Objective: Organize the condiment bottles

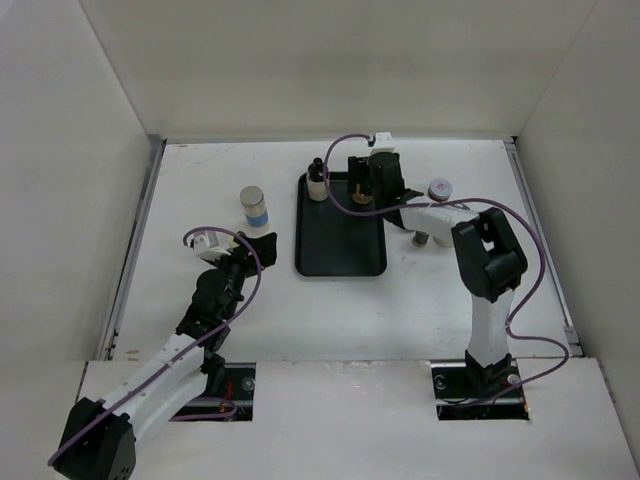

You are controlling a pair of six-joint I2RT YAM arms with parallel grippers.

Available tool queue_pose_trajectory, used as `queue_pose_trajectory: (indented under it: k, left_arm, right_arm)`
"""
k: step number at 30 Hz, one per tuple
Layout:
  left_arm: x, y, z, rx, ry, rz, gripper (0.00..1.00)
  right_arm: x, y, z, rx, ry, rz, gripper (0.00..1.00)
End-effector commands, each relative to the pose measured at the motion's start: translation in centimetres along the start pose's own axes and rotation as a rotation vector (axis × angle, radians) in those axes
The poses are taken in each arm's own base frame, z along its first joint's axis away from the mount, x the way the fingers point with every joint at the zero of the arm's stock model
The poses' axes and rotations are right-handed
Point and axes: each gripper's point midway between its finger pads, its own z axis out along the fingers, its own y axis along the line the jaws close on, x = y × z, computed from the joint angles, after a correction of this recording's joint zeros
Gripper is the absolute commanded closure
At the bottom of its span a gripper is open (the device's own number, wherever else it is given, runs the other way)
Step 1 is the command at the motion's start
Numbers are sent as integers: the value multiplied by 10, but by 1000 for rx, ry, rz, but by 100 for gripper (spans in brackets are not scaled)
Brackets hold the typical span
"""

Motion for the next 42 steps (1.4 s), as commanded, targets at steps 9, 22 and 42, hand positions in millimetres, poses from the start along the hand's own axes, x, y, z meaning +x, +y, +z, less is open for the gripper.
queue_pose_trajectory:
  k: [9,22,42]
  left_arm:
    - [-11,-13,-4,58,-38,0,3]
    - [1,-20,-2,71,0,10,3]
    - [8,-16,2,56,17,18,3]
  right_arm:
    - [-111,-21,-111,24,-246,153,8]
    - [-14,-186,-168,600,-59,198,0]
    - [33,-217,-155,647,22,288,40]
